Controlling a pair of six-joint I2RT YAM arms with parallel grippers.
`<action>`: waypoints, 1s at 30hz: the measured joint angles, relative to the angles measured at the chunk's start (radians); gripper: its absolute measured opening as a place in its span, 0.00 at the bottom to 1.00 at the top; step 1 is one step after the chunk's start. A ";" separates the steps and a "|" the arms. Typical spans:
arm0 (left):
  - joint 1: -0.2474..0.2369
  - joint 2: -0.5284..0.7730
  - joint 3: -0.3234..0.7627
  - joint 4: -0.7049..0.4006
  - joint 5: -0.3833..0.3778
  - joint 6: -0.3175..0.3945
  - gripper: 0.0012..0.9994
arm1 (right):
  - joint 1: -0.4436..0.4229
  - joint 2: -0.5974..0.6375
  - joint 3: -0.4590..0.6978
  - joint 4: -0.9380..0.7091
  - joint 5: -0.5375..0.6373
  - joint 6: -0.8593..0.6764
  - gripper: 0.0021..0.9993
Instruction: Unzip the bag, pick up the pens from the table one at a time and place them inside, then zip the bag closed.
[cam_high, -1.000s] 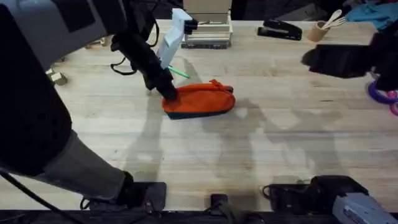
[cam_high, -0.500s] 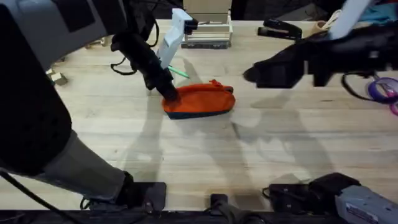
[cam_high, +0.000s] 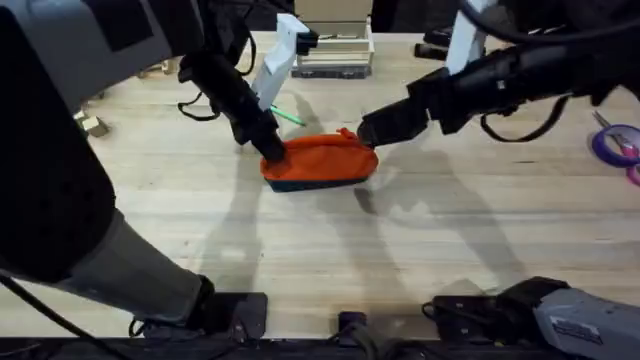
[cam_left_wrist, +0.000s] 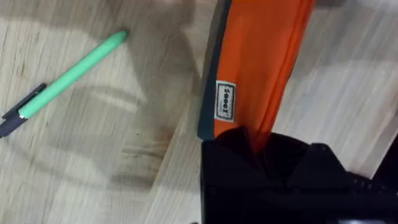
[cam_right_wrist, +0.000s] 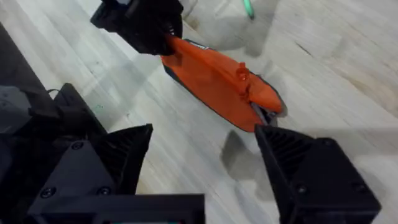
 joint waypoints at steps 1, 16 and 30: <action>0.000 0.000 0.000 0.000 0.000 0.000 0.04 | 0.000 0.009 0.000 0.003 0.000 -0.004 1.00; 0.000 0.000 0.000 0.000 0.000 0.000 0.04 | 0.000 0.258 0.000 0.218 0.000 -0.025 1.00; 0.000 0.000 0.000 -0.001 0.004 0.000 0.04 | 0.011 0.363 0.000 0.238 0.000 -0.026 0.86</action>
